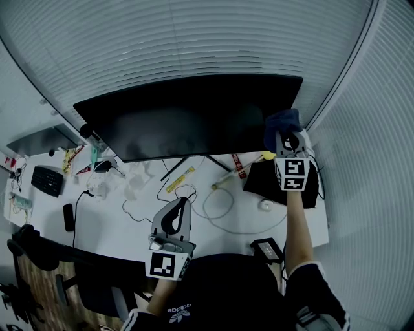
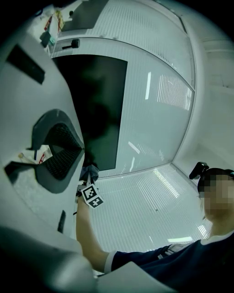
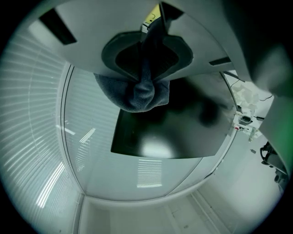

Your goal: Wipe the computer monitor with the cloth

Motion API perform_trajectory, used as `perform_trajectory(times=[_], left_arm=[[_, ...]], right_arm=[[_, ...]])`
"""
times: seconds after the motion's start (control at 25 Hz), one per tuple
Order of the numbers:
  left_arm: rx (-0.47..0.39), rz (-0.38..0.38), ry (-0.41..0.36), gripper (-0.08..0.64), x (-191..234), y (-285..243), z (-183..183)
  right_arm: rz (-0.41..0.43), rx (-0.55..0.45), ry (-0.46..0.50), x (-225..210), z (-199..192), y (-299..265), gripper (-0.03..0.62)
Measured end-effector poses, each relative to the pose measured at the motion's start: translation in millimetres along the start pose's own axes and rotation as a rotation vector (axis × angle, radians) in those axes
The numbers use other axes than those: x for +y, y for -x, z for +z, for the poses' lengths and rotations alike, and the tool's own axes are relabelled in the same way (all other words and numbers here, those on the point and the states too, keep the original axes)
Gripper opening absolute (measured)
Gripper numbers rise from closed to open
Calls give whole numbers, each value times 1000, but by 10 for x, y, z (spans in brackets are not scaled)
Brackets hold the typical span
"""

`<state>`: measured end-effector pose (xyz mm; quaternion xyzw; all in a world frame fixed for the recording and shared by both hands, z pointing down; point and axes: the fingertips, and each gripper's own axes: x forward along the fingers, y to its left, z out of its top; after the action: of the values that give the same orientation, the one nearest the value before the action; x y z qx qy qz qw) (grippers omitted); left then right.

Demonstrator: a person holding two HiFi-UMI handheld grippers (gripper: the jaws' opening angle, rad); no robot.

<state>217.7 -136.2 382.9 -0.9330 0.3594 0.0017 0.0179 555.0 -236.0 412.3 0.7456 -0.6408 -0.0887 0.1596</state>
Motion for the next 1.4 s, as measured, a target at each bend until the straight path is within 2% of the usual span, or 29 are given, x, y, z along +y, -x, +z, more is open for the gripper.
perform_trajectory(times=[0.28,0.84,1.2,1.28,1.4], left_arm=[[2,-1,-5,6,-1,-25,-27],[30,20,2,6,70,-1,-94],[30,24,1,6,151,19,-101],[51,18,2,6,178,60,-155],[32,16,14,6,242,63,-108]], right_arm=[[39,74,-22,213,-513,-46,46],[82,315,-71,588,-1519,-98,46],[19,320,-103,619,-1475,-127,46],[9,309,-118,674,-1428,-126,46],[-5,300,-146,793,-1348,-154,46]])
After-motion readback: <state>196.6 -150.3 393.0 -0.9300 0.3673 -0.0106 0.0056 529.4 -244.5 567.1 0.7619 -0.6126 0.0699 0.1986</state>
